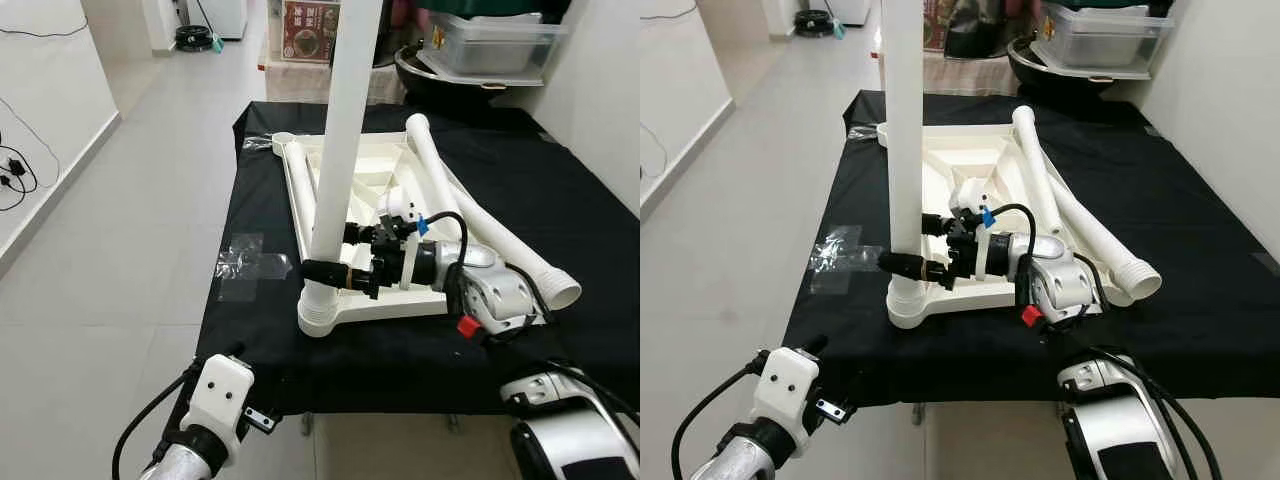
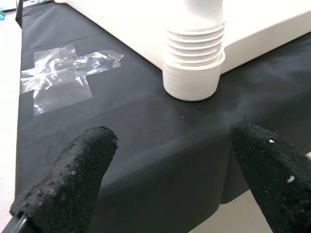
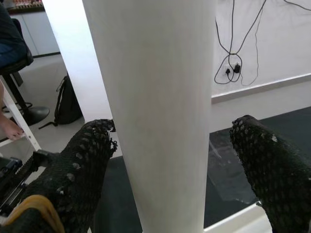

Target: Building children table

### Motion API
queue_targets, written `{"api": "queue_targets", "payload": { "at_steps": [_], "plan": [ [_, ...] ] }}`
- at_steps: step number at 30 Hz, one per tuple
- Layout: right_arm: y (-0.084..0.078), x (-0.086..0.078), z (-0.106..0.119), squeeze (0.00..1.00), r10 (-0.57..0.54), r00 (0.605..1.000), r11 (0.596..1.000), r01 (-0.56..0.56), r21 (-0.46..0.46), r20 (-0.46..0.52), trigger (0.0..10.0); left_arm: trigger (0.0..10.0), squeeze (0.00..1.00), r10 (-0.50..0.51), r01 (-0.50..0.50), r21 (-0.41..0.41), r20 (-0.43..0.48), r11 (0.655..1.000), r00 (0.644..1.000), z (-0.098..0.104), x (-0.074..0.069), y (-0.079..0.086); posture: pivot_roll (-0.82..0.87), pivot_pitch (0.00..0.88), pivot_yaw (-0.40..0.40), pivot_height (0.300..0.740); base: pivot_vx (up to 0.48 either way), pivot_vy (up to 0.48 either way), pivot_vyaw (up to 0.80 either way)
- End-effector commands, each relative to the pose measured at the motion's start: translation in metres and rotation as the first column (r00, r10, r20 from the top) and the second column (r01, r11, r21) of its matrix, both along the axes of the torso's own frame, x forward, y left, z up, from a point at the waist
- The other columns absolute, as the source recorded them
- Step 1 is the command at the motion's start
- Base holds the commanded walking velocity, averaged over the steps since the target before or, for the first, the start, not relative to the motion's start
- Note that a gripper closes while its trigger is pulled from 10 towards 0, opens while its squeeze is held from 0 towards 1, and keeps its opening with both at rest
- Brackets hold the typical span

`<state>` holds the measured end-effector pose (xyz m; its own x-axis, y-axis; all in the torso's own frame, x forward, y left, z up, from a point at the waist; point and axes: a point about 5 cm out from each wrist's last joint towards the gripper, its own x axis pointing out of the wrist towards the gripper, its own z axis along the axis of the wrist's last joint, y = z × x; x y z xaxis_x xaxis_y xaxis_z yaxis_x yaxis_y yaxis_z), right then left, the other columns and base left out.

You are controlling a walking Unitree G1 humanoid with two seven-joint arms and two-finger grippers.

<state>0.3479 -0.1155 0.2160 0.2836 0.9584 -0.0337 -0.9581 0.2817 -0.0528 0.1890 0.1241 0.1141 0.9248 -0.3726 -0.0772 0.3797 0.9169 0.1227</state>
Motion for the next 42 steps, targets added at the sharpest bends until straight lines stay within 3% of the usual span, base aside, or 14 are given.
{"api": "queue_targets", "payload": {
  "at_steps": [1, 15, 42],
  "plan": [
    [0.002, 0.001, -0.002, 0.00, -0.001, 1.000, 1.000, 0.001, -0.009, -0.001, 10.0, 10.0, 0.00, -0.002, 0.002, 0.011, -0.003, 1.000, 1.000, 0.001, -0.002, -0.001, 0.12, 0.107, -0.098, 0.740, 0.000, 0.000, 0.00],
    [0.026, 0.001, -0.006, 0.00, 0.037, 0.999, 0.999, -0.037, 0.002, 0.000, 10.0, 10.0, 0.00, 0.045, -0.045, -0.002, 0.010, 0.999, 0.999, 0.002, -0.002, 0.002, 0.12, 0.096, -0.106, 0.740, 0.000, 0.000, 0.00],
    [0.034, 0.005, -0.004, 0.00, 0.021, 0.999, 0.999, -0.022, 0.027, 0.036, 10.0, 10.0, 0.00, 0.037, -0.037, 0.003, 0.005, 0.999, 0.999, 0.000, -0.003, 0.001, 0.12, 0.088, -0.111, 0.740, 0.000, 0.000, 0.00]
  ]
}}
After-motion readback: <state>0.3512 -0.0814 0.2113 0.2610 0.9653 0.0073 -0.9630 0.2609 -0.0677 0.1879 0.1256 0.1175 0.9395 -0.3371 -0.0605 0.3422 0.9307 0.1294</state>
